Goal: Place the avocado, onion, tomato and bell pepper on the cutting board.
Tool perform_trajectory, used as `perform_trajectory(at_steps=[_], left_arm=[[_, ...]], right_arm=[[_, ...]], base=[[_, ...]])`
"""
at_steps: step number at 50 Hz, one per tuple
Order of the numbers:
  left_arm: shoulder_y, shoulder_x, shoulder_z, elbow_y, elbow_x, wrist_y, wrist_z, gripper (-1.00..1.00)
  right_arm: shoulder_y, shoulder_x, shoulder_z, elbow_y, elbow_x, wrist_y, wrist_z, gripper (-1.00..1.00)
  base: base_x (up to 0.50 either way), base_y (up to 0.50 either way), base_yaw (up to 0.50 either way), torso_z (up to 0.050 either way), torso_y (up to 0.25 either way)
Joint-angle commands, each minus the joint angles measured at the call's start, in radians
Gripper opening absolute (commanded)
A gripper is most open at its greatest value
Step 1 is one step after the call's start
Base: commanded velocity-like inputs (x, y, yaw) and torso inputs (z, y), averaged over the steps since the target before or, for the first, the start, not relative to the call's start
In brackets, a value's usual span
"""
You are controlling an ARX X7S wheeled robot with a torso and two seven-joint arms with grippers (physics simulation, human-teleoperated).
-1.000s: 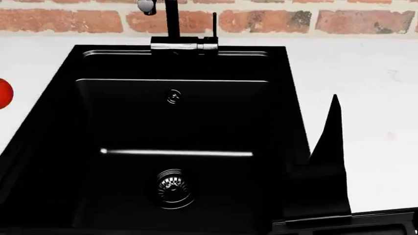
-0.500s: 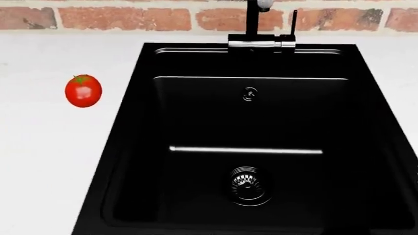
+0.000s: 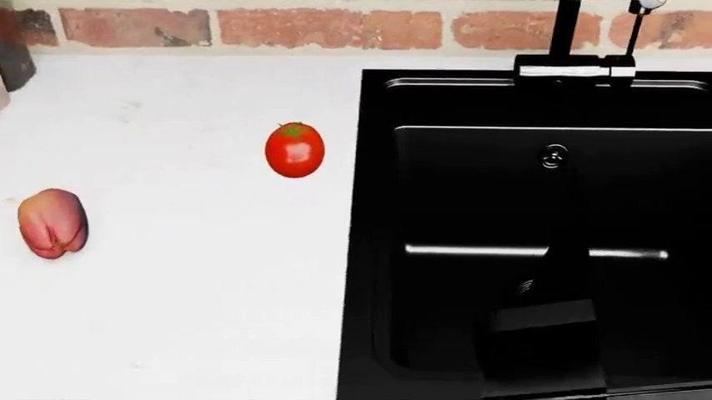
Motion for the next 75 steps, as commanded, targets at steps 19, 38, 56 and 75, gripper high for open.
perform_trajectory(at_steps=[19,38,56,75], left_arm=[[0.003,0.018,-0.045,-0.009,0.018,-0.013,0.016,1.00],[-0.050,0.190,-0.061,-0.090,0.001,-0.171,0.022,1.00],[-0.183,0.318,-0.104,-0.197,-0.114,-0.361,0.044,1.00],[-0.242,0.457,-0.100,-0.355,-0.182,-0.450,0.072,1.00]], right_arm=[[-0.008,-0.005,0.021,0.022,-0.041,0.014,-0.071,1.00],[0.016,-0.078,-0.010,0.265,-0.106,0.215,-0.152,1.00],[0.029,-0.169,-0.025,0.505,-0.210,0.365,-0.270,1.00],[-0.015,-0.219,-0.030,0.617,-0.315,0.388,-0.352,1.00]], base=[[-0.04,0.50,0.00,0.000,0.000],[0.00,0.07,0.00,0.000,0.000],[0.00,0.00,0.00,0.000,0.000],[0.00,0.00,0.00,0.000,0.000]])
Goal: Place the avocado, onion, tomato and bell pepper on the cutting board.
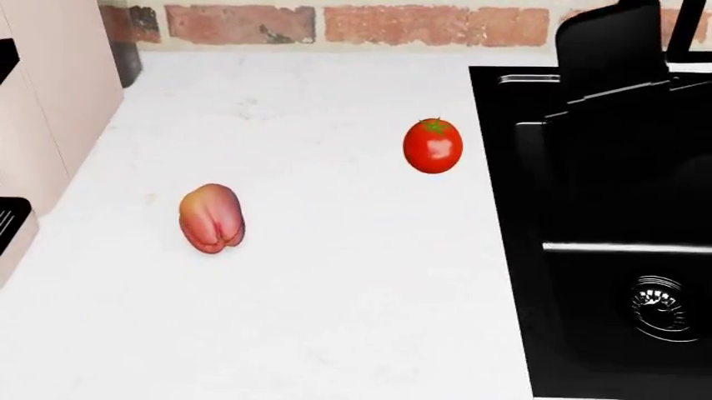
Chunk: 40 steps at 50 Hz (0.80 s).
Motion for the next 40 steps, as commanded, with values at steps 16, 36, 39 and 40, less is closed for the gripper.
perform_trajectory(at_steps=[16,36,39,40], left_arm=[[-0.055,0.119,-0.050,-0.100,-0.083,-0.084,0.054,1.00],[-0.031,0.128,-0.056,-0.061,-0.136,-0.090,0.069,1.00],[-0.026,0.129,-0.057,-0.054,-0.141,-0.089,0.071,1.00],[-0.025,0.129,-0.058,-0.053,-0.144,-0.090,0.074,1.00]], right_arm=[[-0.014,-0.049,0.019,0.079,-0.060,0.028,-0.084,1.00],[-0.037,-0.056,0.019,0.089,-0.080,0.029,-0.099,1.00],[-0.053,-0.050,0.020,0.079,-0.086,0.019,-0.101,1.00],[-0.059,-0.048,0.020,0.076,-0.088,0.016,-0.102,1.00]], base=[[0.34,0.00,0.00,0.000,0.000],[0.37,0.00,0.00,0.000,0.000],[0.37,0.00,0.00,0.000,0.003],[0.36,0.00,0.00,0.000,0.000]])
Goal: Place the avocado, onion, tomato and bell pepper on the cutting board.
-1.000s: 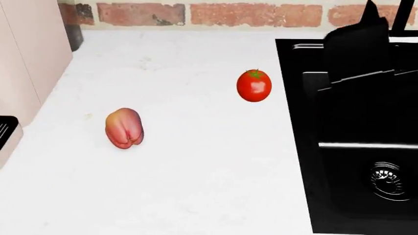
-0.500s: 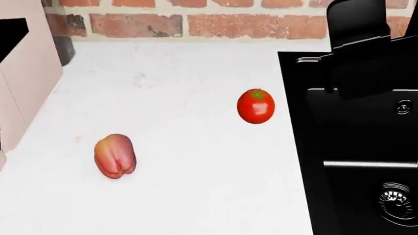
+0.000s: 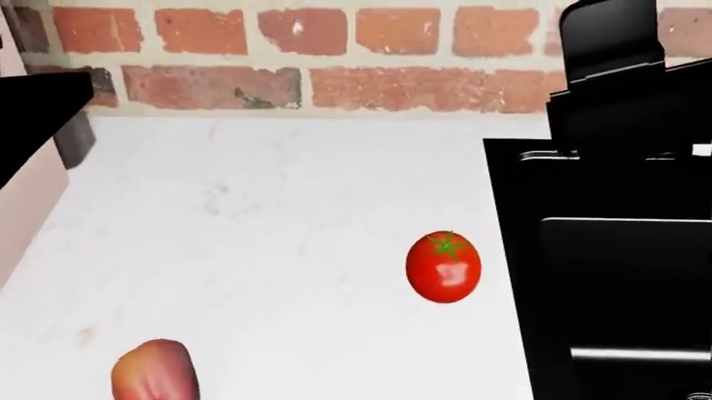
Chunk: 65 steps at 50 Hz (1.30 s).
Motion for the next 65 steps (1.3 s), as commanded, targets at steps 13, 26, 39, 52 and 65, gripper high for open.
perform_trajectory(at_steps=[13,26,39,52,65], left_arm=[[0.008,0.032,-0.025,0.024,-0.012,-0.050,0.016,1.00],[-0.047,0.048,0.032,0.025,-0.121,-0.217,-0.027,1.00],[-0.019,0.058,0.074,0.063,-0.144,-0.244,-0.070,1.00],[0.027,0.052,0.134,0.084,-0.089,-0.269,-0.150,1.00],[0.065,0.089,0.151,0.067,-0.040,-0.270,-0.145,1.00]], right_arm=[[-0.068,-0.005,0.020,-0.020,-0.044,-0.022,-0.071,1.00],[-0.047,-0.017,0.016,0.024,-0.048,0.010,-0.078,1.00],[-0.028,-0.021,0.019,0.034,-0.033,0.019,-0.061,1.00],[-0.042,-0.006,0.026,0.026,-0.041,0.014,-0.068,1.00],[-0.084,0.005,0.032,0.018,-0.075,-0.006,-0.095,1.00]], base=[[0.22,0.00,0.00,0.000,0.001],[0.00,0.00,0.00,0.000,0.000],[0.00,0.00,0.00,0.000,0.000],[0.00,0.00,0.00,0.000,0.000],[0.00,0.00,0.00,0.000,0.000]])
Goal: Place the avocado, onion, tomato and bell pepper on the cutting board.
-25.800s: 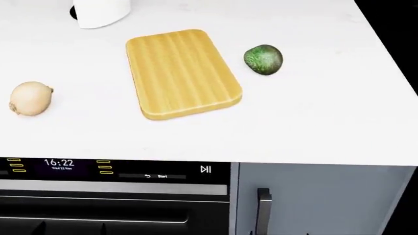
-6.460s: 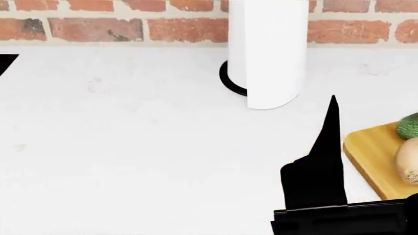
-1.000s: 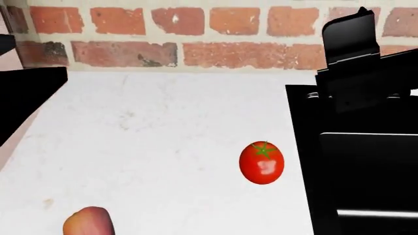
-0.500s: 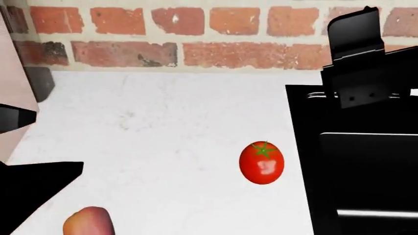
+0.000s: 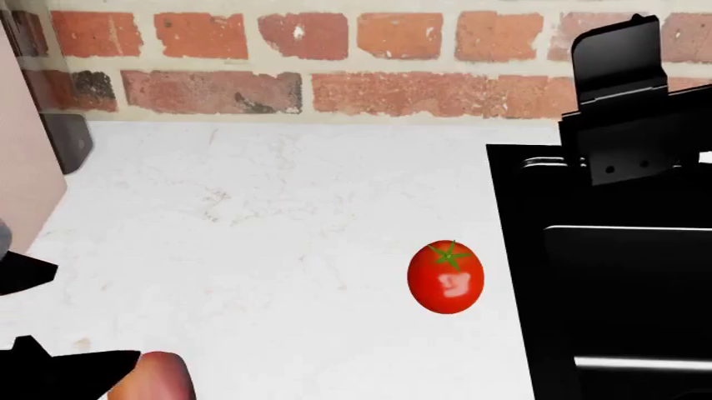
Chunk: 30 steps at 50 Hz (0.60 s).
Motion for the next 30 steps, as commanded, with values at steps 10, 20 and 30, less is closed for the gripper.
perform_trajectory(at_steps=[10,20,30], left_arm=[[0.071,0.082,-0.008,-0.027,0.113,0.011,0.022,1.00],[0.143,0.121,0.012,-0.048,0.174,0.044,0.042,1.00],[0.183,0.139,0.031,-0.065,0.234,0.055,0.036,1.00]], right_arm=[[-0.012,-0.012,0.030,0.002,-0.022,-0.007,-0.054,1.00],[0.024,-0.018,0.025,0.017,0.017,0.017,-0.020,1.00],[0.035,-0.035,0.020,0.020,0.037,0.014,0.005,1.00]], base=[[0.00,0.00,0.00,0.000,0.000],[0.00,0.00,0.00,0.000,0.000],[0.00,0.00,0.00,0.000,0.000]])
